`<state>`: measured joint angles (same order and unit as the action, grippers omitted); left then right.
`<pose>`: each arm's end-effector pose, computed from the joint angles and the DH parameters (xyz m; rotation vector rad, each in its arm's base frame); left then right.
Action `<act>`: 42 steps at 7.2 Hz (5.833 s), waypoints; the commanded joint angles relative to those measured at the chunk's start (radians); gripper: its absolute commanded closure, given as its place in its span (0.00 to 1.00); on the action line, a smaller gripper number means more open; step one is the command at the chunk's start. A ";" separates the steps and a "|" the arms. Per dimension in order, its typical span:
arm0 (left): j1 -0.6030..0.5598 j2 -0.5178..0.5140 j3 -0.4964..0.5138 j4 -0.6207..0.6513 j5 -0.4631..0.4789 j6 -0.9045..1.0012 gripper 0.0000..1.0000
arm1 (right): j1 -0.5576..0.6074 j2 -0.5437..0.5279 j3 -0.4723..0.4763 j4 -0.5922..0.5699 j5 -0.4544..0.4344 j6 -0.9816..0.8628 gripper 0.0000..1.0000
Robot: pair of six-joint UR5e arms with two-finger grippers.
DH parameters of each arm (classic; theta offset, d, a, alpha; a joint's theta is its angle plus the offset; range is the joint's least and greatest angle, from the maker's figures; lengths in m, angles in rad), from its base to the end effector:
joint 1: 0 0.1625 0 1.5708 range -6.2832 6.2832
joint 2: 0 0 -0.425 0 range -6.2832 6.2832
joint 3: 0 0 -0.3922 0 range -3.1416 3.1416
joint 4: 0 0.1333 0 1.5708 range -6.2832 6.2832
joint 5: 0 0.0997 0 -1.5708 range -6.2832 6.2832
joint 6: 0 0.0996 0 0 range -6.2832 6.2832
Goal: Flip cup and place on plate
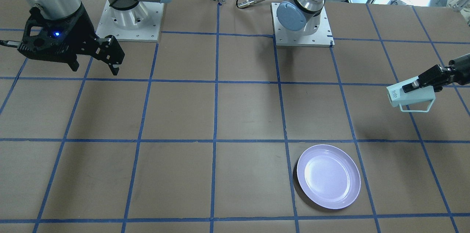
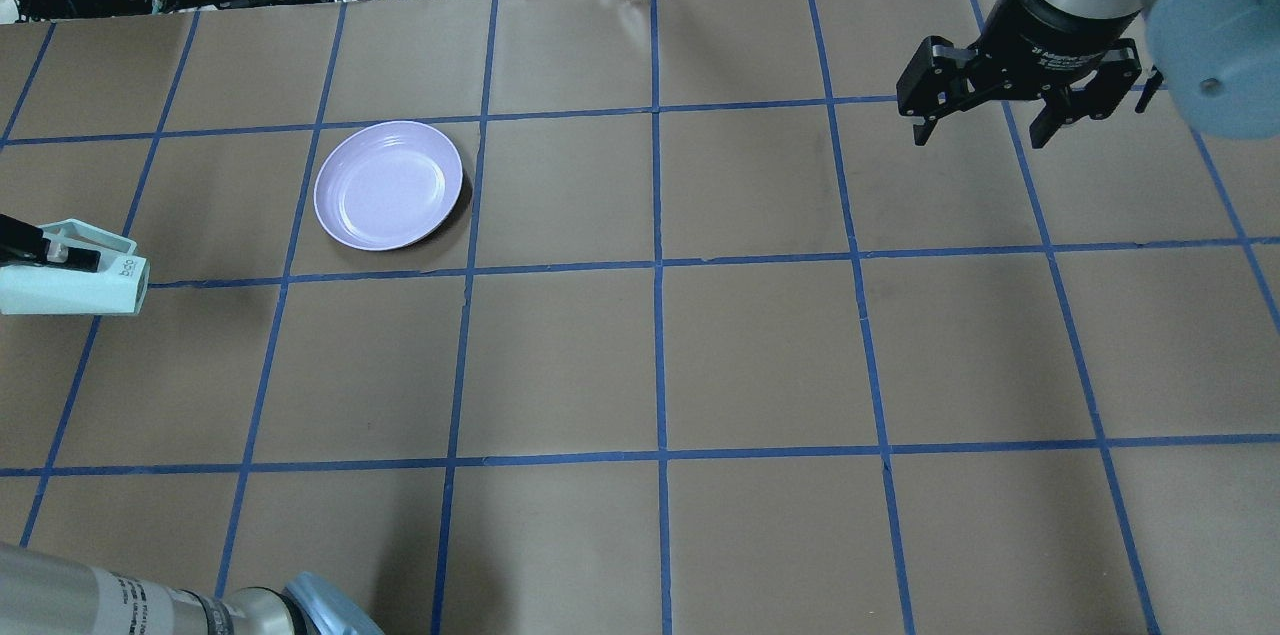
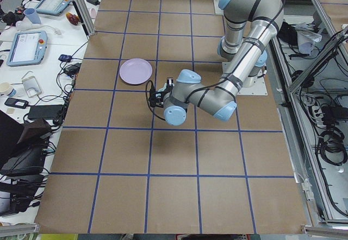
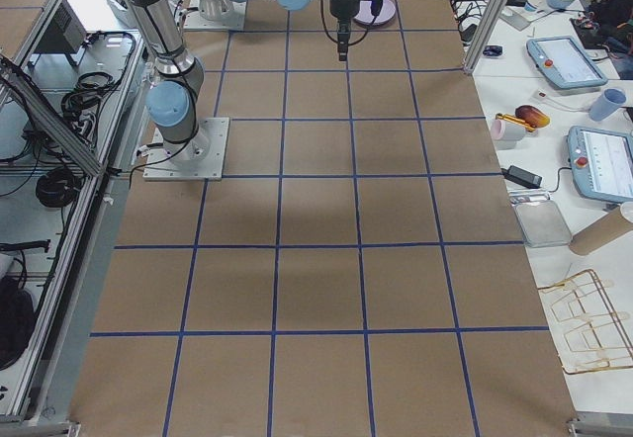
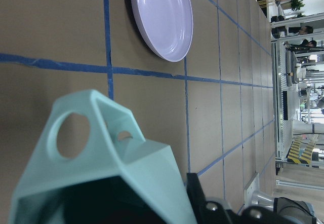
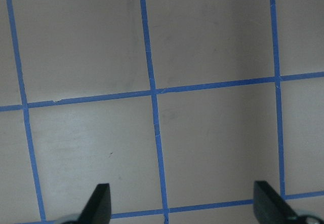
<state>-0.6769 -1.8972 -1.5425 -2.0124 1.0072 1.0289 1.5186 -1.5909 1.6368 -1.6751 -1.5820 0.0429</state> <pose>0.2948 -0.4762 0.3205 0.0994 -2.2432 0.0345 0.1065 -0.4948 0.4758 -0.1492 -3.1252 0.0913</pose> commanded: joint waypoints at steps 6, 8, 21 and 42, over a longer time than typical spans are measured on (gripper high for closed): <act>-0.528 0.125 -0.005 0.453 0.182 -0.728 1.00 | 0.000 0.000 0.000 0.000 0.000 0.000 0.00; -0.634 0.110 -0.011 0.571 0.308 -0.731 1.00 | 0.000 -0.001 0.000 0.000 0.000 0.000 0.00; -0.788 -0.138 -0.107 1.015 0.570 -0.675 1.00 | 0.000 0.000 0.000 0.000 0.000 0.000 0.00; -0.866 0.151 0.040 0.558 0.574 -0.888 0.00 | 0.000 0.000 0.000 0.000 -0.001 0.000 0.00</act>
<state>-1.5422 -1.8068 -1.5623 -1.3148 1.5815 0.1652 1.5186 -1.5916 1.6367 -1.6751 -1.5831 0.0429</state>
